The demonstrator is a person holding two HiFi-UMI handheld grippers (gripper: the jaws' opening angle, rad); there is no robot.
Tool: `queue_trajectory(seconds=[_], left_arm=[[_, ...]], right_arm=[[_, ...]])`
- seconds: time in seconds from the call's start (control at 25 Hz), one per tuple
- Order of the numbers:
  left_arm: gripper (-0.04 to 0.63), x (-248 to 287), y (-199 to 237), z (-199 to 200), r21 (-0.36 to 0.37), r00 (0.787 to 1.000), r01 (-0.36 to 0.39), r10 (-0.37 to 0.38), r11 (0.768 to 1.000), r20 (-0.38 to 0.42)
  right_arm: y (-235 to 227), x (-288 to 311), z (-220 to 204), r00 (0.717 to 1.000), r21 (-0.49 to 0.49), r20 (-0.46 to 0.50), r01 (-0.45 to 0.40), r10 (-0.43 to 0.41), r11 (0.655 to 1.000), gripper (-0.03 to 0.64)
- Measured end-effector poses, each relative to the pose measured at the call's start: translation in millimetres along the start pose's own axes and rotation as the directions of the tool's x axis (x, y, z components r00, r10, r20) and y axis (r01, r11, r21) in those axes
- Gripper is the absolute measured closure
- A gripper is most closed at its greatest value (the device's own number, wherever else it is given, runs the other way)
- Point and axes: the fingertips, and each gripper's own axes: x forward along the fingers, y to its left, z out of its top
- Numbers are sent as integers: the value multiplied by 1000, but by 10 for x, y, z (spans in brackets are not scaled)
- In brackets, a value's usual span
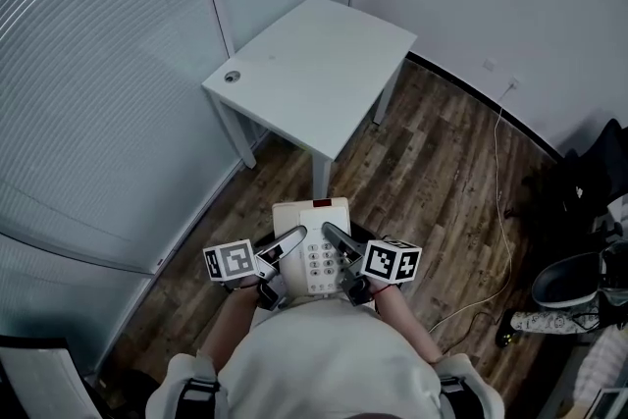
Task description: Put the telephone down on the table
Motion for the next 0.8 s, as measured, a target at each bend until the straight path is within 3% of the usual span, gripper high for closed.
queue_trajectory(seconds=[0.56, 0.8], left_arm=[[181, 33, 37, -6, -10, 1000, -5, 5, 1000, -6], [181, 237, 17, 116, -6, 1000, 2, -2, 1000, -14]], right_arm=[[-53, 20, -10, 1000, 21, -5, 0, 0, 1000, 330], [-170, 58, 193, 1000, 23, 3, 4, -4, 1000, 331]])
